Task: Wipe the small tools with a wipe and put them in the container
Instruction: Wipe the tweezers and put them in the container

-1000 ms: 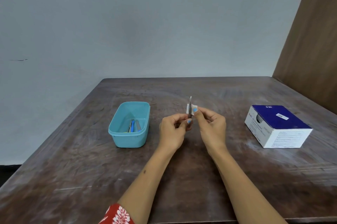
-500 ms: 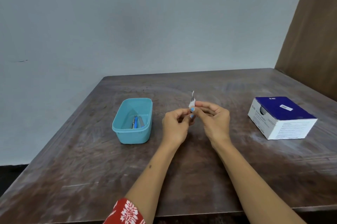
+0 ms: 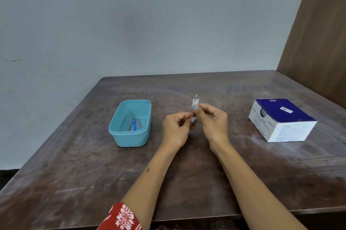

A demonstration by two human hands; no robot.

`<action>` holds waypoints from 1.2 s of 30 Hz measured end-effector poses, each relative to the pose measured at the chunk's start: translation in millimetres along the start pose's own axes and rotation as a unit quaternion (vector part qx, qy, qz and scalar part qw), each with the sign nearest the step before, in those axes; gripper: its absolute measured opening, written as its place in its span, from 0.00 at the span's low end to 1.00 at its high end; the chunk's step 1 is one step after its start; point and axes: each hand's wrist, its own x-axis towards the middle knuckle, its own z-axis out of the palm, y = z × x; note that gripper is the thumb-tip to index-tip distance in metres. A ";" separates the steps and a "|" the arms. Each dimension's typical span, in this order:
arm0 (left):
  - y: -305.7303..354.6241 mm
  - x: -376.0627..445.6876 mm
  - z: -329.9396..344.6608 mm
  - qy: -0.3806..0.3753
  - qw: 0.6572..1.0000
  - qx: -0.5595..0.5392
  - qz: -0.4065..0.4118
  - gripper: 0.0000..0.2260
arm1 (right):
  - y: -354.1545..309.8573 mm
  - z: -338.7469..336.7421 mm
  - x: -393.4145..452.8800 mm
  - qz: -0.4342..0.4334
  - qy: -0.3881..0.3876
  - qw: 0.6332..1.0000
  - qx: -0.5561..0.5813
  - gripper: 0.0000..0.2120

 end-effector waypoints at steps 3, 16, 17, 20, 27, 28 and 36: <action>-0.1 -0.3 -0.1 0.010 1.000 0.006 0.012 0.09 | 2.3 -0.1 0.9 0.003 -0.012 1.000 -0.013 0.08; 1.5 0.1 -2.2 -0.005 1.000 -0.001 -0.007 0.08 | -4.7 0.3 -2.7 0.038 -0.028 0.999 0.006 0.08; 1.8 -0.2 -2.8 -0.017 1.000 -0.001 -0.016 0.08 | -5.3 0.5 -2.2 0.033 -0.020 0.999 0.009 0.08; 2.4 -2.7 -0.9 -0.064 0.997 0.003 -0.040 0.08 | -7.3 -1.3 1.7 0.028 0.014 0.999 0.029 0.09; 0.3 0.4 -2.8 -0.028 0.999 -0.010 -0.021 0.07 | -8.3 -0.7 -1.9 0.042 -0.017 0.999 0.009 0.07; 0.4 -0.2 -2.7 -0.047 0.998 -0.011 -0.033 0.07 | -10.1 -1.0 -1.6 0.041 -0.004 0.999 0.017 0.07; 0.7 0.3 -3.9 -0.012 1.000 0.023 -0.002 0.09 | -9.8 -2.2 -4.9 0.061 -0.040 0.997 0.016 0.05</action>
